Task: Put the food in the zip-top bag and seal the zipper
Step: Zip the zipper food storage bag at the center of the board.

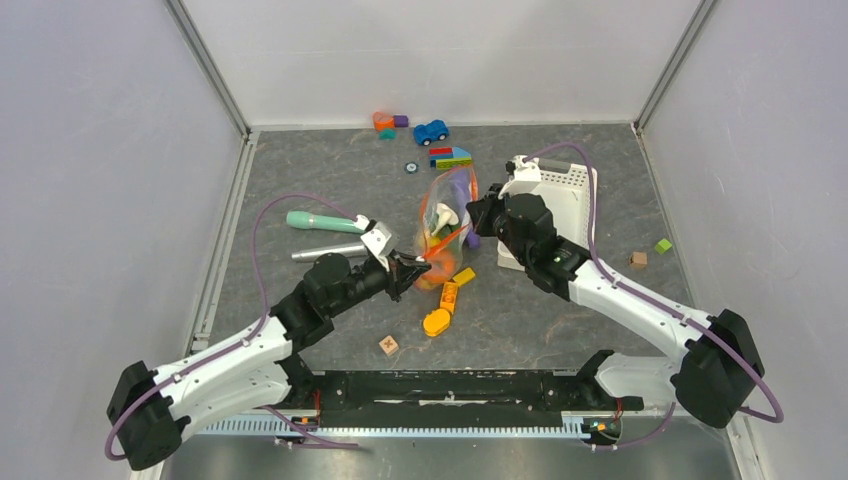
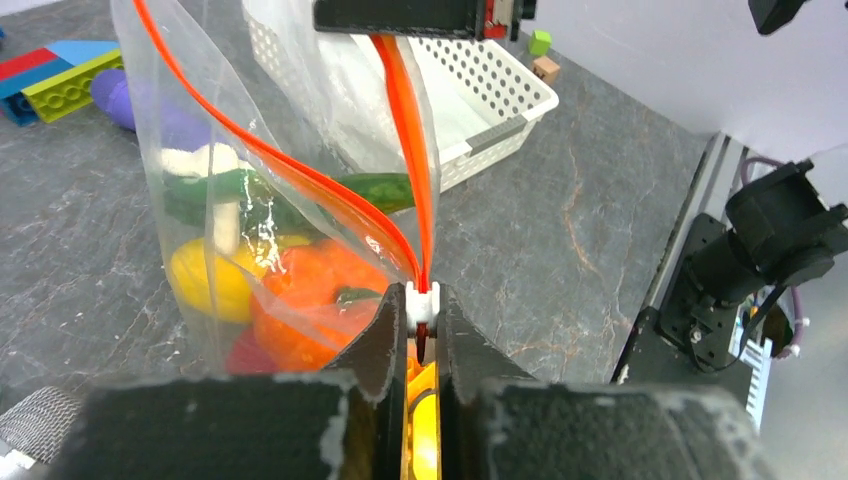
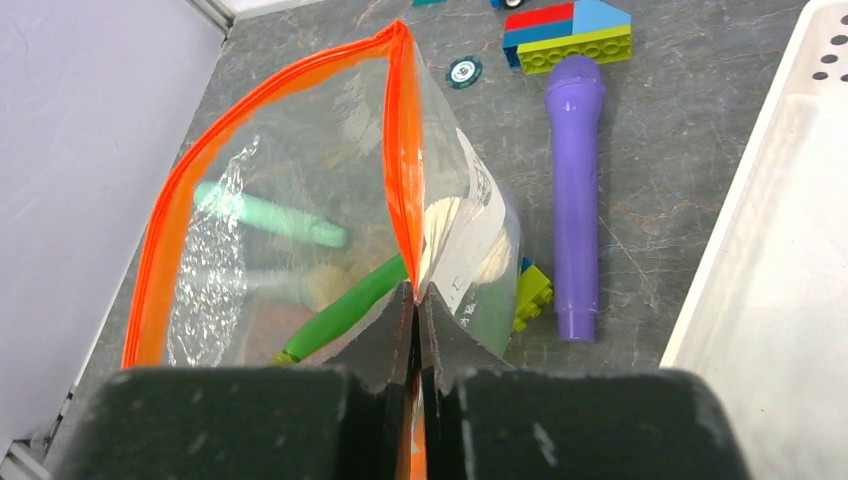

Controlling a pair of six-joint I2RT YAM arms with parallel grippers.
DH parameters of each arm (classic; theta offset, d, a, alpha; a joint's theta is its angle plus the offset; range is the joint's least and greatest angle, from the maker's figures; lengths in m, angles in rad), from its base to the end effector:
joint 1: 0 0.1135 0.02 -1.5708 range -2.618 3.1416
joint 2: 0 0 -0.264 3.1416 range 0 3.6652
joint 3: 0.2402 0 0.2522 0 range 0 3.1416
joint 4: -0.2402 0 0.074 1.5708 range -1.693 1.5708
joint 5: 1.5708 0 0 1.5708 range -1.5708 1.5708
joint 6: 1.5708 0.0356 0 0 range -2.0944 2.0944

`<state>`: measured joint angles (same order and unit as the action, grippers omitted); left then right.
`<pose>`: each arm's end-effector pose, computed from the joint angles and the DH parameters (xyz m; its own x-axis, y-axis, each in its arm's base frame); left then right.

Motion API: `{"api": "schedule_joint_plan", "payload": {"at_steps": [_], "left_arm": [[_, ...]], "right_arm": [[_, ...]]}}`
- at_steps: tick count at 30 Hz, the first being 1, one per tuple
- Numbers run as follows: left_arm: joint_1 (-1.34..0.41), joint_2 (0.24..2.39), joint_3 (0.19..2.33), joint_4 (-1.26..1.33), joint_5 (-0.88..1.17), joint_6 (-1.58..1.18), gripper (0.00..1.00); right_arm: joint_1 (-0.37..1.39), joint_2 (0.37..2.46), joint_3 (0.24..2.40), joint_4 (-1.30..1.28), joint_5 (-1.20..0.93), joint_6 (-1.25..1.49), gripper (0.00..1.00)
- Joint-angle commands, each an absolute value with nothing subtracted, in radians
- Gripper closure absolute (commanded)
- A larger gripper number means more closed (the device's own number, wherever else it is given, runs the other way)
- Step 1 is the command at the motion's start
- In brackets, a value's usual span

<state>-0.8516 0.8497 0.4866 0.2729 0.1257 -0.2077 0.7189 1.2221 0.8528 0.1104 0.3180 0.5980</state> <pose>0.1316 -0.1571 0.2710 -0.2289 -0.0491 -0.9722 0.7986 0.5616 -0.2164 0.2211 0.1787 0.3015 -0.3833 0.3752 -0.8440 -0.2205 0.8502 0.4781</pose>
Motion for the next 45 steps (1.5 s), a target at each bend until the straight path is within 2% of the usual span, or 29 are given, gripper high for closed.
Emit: {"api": "schedule_joint_plan", "payload": {"at_steps": [1, 2, 4, 7, 10, 11, 19, 22, 27, 34, 43, 45], "left_arm": [[-0.856, 0.79, 0.469, 0.296, 0.087, -0.172, 0.98], [-0.856, 0.781, 0.47, 0.292, 0.089, -0.163, 0.98], [-0.855, 0.767, 0.482, 0.26, 0.095, -0.146, 0.98], [-0.855, 0.75, 0.513, 0.188, 0.126, -0.112, 0.98], [-0.856, 0.746, 0.572, 0.083, 0.178, -0.084, 0.98], [-0.856, 0.747, 0.589, 0.041, 0.19, -0.074, 0.98], [-0.856, 0.727, 0.687, -0.166, 0.17, -0.016, 0.98], [-0.856, 0.727, 0.696, -0.179, 0.184, -0.009, 0.98], [-0.856, 0.753, 0.719, -0.208, 0.202, -0.002, 0.98], [-0.855, 0.789, 0.738, -0.212, 0.263, -0.004, 0.98], [-0.856, 0.773, 0.733, -0.207, 0.279, -0.007, 0.98], [-0.856, 0.766, 0.732, -0.214, 0.275, -0.007, 0.98]], "right_arm": [[0.702, 1.179, 0.871, 0.114, 0.319, 0.528, 0.93], [0.701, 1.177, 0.87, 0.124, 0.283, 0.486, 0.9], [0.7, 1.176, 0.879, 0.119, 0.213, 0.385, 0.78], [0.682, 1.16, 0.889, 0.099, 0.048, 0.145, 0.66], [0.662, 1.13, 0.903, 0.053, -0.173, -0.172, 0.39], [0.662, 1.119, 0.919, 0.015, -0.25, -0.269, 0.33], [0.661, 1.028, 0.957, -0.351, -0.781, -1.075, 0.07], [0.661, 1.032, 0.992, -0.475, -0.896, -1.288, 0.02], [0.664, 1.044, 1.029, -0.682, -1.073, -1.672, 0.02], [0.735, 1.137, 1.116, -0.62, -1.112, -1.562, 0.02], [0.803, 1.357, 1.267, -0.564, -1.04, -1.361, 0.02], [0.812, 1.404, 1.302, -0.587, -0.996, -1.348, 0.05]]}}
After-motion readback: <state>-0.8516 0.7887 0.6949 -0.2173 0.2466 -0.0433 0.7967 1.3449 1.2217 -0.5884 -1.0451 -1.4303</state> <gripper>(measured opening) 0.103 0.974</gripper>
